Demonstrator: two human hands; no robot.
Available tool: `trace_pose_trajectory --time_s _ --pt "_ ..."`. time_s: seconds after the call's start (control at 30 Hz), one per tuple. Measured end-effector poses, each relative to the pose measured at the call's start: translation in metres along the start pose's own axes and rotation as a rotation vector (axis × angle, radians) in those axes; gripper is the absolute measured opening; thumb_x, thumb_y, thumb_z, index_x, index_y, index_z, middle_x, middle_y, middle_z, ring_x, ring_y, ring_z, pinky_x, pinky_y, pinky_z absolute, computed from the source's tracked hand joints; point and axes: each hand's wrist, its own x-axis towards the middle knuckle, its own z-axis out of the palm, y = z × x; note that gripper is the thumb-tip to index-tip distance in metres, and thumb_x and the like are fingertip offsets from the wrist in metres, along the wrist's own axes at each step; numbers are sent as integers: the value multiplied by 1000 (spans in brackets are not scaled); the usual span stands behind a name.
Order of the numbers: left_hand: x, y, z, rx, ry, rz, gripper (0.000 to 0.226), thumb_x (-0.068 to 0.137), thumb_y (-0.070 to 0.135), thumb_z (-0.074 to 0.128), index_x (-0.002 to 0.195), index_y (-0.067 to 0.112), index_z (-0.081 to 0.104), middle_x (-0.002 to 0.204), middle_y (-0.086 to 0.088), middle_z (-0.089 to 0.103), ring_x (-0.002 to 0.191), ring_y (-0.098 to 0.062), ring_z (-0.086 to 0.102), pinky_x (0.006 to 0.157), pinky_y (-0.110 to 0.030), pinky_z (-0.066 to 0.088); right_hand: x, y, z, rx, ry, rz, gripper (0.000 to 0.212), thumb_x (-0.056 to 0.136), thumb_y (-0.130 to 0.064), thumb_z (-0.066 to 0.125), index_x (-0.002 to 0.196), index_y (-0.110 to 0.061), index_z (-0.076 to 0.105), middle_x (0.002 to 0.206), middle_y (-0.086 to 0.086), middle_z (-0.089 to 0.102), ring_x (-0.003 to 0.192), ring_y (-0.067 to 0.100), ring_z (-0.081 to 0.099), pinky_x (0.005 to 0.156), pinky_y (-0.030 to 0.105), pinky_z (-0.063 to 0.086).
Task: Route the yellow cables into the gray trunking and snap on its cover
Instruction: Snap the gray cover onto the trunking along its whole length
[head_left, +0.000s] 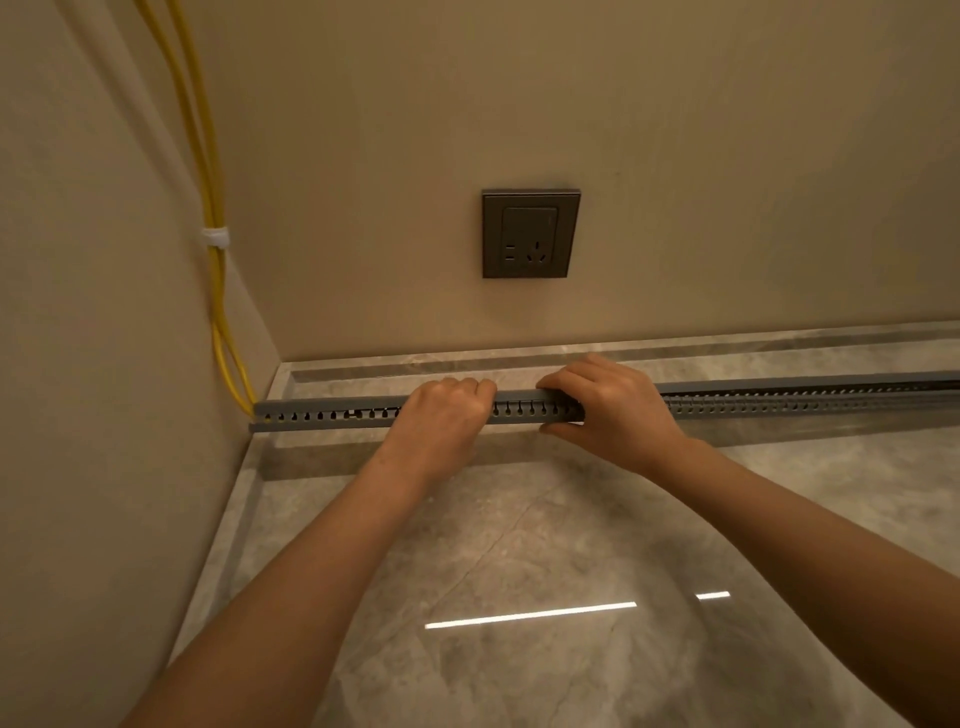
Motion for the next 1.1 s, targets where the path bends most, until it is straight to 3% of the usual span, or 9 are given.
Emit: trace_pose_trajectory --time_s 0.53,0.6,0.7,0.8,0.87,0.97,1.1 --pt "-2 -1 -1 -53 7 -22 31 54 -4 83 79 8 67 63 -4 66 50 -19 61 46 -28 50 1 2 -10 -99 76 -64 36 55 -23 88 83 -9 69 71 5 67 60 23 63 44 25 42" --pt "-3 -1 -2 -56 -33 -34 26 66 -2 77 88 7 67 73 -6 69 60 -22 64 55 -32 53 0 2 -9 -95 70 -63 35 57 -23 88 84 -10 69 72 5 67 61 23 63 44 26 43" --pt "0 1 -10 -13 -172 -50 19 91 9 53 109 9 58 98 -7 67 86 -24 62 72 -34 48 -2 3 -8 -93 52 -73 35 60 -25 86 86 -10 70 73 4 68 62 22 63 45 27 45" --pt "4 6 -12 61 -193 -58 21 94 23 48 110 12 55 105 -5 63 95 -23 59 74 -32 44 -3 3 -6 -95 47 -68 34 60 -25 86 87 -10 70 75 4 68 64 22 63 45 28 46" --pt "7 15 -14 101 -104 -28 20 87 25 60 101 12 60 96 -3 66 87 -22 61 67 -31 45 -3 3 -5 -91 55 -63 34 60 -25 85 86 -10 69 75 4 68 65 22 64 45 29 47" --pt "14 33 -10 127 -11 12 28 53 15 85 73 12 64 63 -2 64 57 -19 60 44 -25 41 -3 4 -3 -73 69 -61 32 62 -25 85 85 -10 69 74 5 68 65 24 64 44 32 49" --pt "19 48 -1 191 38 -3 26 51 8 82 72 10 66 59 -3 62 52 -19 58 40 -24 41 -5 5 -2 -36 102 -54 31 62 -26 85 84 -11 70 73 4 68 65 24 64 44 31 49"
